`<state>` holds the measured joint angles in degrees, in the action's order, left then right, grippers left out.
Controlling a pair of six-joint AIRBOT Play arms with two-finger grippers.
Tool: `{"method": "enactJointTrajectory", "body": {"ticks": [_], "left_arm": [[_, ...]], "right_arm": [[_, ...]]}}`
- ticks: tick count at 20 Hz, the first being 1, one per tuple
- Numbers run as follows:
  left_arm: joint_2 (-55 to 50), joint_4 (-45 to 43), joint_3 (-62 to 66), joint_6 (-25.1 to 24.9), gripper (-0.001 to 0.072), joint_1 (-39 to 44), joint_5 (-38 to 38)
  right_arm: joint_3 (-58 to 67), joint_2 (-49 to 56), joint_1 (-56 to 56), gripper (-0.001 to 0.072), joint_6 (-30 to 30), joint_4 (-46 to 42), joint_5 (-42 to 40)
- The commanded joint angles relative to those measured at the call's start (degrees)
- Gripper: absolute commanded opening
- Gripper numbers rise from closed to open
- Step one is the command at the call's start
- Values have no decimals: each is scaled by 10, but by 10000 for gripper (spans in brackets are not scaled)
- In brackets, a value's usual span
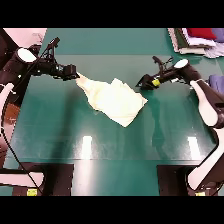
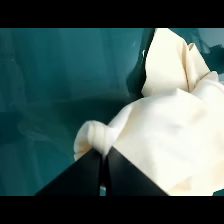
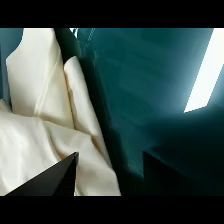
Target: Fold the shirts.
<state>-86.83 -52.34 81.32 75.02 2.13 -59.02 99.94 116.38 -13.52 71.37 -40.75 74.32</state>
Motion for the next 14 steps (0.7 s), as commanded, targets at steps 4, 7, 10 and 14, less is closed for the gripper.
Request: {"method": "enactJointTrajectory", "body": {"ticks": [4, 7, 10, 14], "left_arm": [[0, 0, 1, -1, 26, 0, -2], [0, 0, 1, -1, 26, 0, -14], [5, -3, 1, 0, 25, 0, -28], [88, -34, 1, -1, 24, 0, 28]], "right_arm": [[50, 48, -34, 450, 2, -30, 85], [50, 48, -40, 88, 1, -48, 105], [51, 30, -32, 9, 1, -49, 91], [51, -69, 1, 8, 2, -60, 59]]}}
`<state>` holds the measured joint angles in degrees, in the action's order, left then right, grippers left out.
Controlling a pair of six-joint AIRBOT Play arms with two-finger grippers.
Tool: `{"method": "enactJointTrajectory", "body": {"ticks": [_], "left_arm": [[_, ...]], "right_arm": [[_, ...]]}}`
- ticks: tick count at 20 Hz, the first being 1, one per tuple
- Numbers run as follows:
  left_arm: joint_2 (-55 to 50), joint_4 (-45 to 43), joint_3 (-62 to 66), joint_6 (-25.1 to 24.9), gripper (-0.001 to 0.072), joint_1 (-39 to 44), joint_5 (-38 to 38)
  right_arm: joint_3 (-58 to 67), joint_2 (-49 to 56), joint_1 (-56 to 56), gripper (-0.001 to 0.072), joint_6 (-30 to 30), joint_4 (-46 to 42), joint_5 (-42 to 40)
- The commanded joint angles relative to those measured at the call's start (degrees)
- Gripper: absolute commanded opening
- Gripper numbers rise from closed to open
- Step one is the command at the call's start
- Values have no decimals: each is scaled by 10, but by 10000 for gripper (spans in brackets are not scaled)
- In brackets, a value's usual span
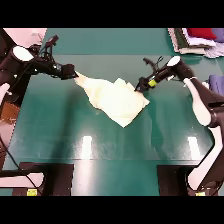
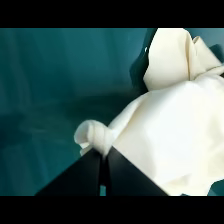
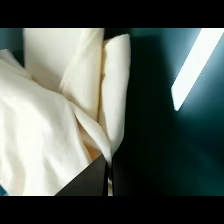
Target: Fold the shirts.
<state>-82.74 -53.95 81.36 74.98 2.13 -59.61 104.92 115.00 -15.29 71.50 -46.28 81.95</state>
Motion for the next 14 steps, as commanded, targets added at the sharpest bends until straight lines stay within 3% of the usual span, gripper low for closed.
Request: {"method": "enactJointTrajectory", "body": {"ticks": [1, 9, 14], "left_arm": [[78, -21, 1, -2, 25, 0, 52], [329, -15, 2, -5, 25, 0, 117], [382, -15, 104, -4, 25, 0, 99]], "right_arm": [[1, -87, 29, 8, 0, -5, -18], [1, -356, 75, 8, 0, -6, -20], [1, -476, 75, 8, 30, -80, -20]]}}
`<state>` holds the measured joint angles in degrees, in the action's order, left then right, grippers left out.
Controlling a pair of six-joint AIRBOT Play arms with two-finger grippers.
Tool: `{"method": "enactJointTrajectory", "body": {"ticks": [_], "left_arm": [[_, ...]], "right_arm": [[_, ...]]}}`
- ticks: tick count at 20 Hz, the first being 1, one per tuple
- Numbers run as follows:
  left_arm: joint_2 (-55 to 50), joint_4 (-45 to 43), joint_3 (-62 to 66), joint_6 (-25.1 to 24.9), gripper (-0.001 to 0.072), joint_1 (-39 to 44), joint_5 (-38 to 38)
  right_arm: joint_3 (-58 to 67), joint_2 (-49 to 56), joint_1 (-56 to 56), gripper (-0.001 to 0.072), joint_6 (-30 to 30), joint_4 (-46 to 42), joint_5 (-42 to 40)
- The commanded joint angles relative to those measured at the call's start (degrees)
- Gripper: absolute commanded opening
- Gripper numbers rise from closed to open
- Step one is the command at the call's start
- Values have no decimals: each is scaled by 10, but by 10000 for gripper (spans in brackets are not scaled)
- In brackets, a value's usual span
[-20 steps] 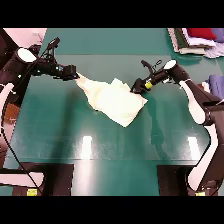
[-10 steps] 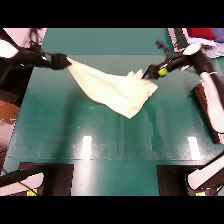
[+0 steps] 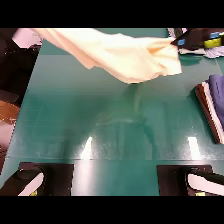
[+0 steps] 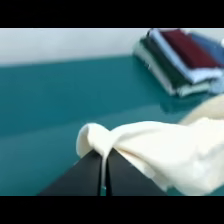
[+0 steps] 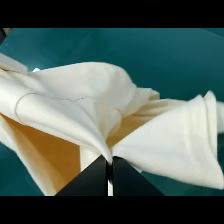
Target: Fold the shirts.
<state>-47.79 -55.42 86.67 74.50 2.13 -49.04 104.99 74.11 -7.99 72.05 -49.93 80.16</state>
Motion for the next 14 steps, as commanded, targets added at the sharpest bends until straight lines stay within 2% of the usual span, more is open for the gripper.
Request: {"method": "enactJointTrajectory", "body": {"ticks": [1, 2, 4, 7, 10, 14], "left_arm": [[33, 1, 70, 1, 25, 0, -21], [33, 1, 71, 3, 25, 0, -33], [23, 0, 58, 9, 25, 0, -103], [-6, -1, -7, 31, 25, 0, -202], [-27, -4, -113, 31, 25, 0, -208], [-62, -28, -226, 31, 26, 0, -188]], "right_arm": [[0, -81, 2, 8, 34, -49, -1], [0, -89, 2, 8, 40, -49, 7], [-1, -85, 2, 8, 57, -48, 43], [-8, -33, 2, 9, 75, -35, 87], [-60, 33, -11, 9, 84, -22, 65], [-141, 132, -49, 10, 85, -21, -30]]}}
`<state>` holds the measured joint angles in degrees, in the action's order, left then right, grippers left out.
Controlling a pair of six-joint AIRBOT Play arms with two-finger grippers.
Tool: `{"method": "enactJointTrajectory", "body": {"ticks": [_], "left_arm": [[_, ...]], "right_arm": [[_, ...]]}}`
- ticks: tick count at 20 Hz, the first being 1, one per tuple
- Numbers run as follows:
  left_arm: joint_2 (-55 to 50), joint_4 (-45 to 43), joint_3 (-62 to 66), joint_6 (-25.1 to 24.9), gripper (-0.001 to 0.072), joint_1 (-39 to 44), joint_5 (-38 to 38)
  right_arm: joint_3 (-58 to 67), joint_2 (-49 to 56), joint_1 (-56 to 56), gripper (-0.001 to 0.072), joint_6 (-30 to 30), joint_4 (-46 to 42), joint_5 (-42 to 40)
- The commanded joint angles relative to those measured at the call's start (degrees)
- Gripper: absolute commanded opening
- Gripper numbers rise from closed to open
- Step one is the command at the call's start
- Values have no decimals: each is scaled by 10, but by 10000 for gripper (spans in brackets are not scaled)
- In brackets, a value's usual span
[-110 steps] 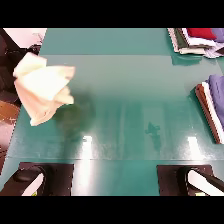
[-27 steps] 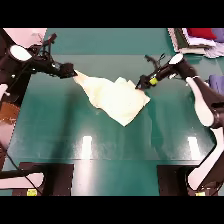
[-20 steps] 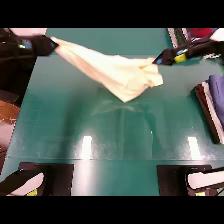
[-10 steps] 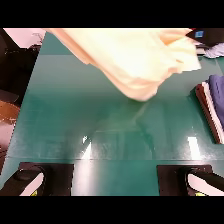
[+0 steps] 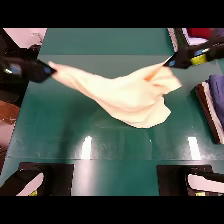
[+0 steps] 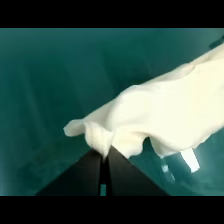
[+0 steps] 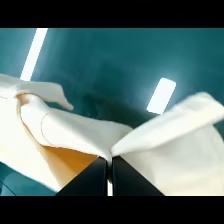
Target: Fold the shirts.
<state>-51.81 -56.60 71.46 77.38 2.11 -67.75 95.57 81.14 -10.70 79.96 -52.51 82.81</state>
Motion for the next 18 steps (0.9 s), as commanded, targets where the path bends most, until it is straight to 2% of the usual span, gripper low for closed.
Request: {"method": "enactJointTrajectory", "body": {"ticks": [1, 4, 5, 6, 7, 8, 12, 16, 18], "left_arm": [[-27, -21, -91, 2, 26, 0, 14], [-37, -36, -110, 2, 26, 0, 63], [-37, -35, -110, 3, 26, 0, 74], [-37, -34, -110, 4, 26, 0, 83], [-37, -35, -110, 7, 26, 0, 89], [-37, -35, -110, 6, 26, 0, 91], [-37, -39, -110, 6, 26, 0, 90], [-37, -39, -110, 6, 26, 0, 90], [-37, -39, -110, 6, 26, 0, 91]], "right_arm": [[-56, 88, -31, 10, 6, 4, -87], [-43, 156, -50, 11, 6, 5, -166], [-26, 178, -57, 34, 6, 5, -186], [-4, 198, -60, 227, 6, 6, -198], [26, 219, -61, 461, 6, 6, -201], [59, 238, -60, 506, 6, 5, -192], [123, 243, -24, 506, -5, -1, -108], [54, 202, 14, 487, -9, -1, 21], [2, 181, 3, 486, -85, 7, 19]]}}
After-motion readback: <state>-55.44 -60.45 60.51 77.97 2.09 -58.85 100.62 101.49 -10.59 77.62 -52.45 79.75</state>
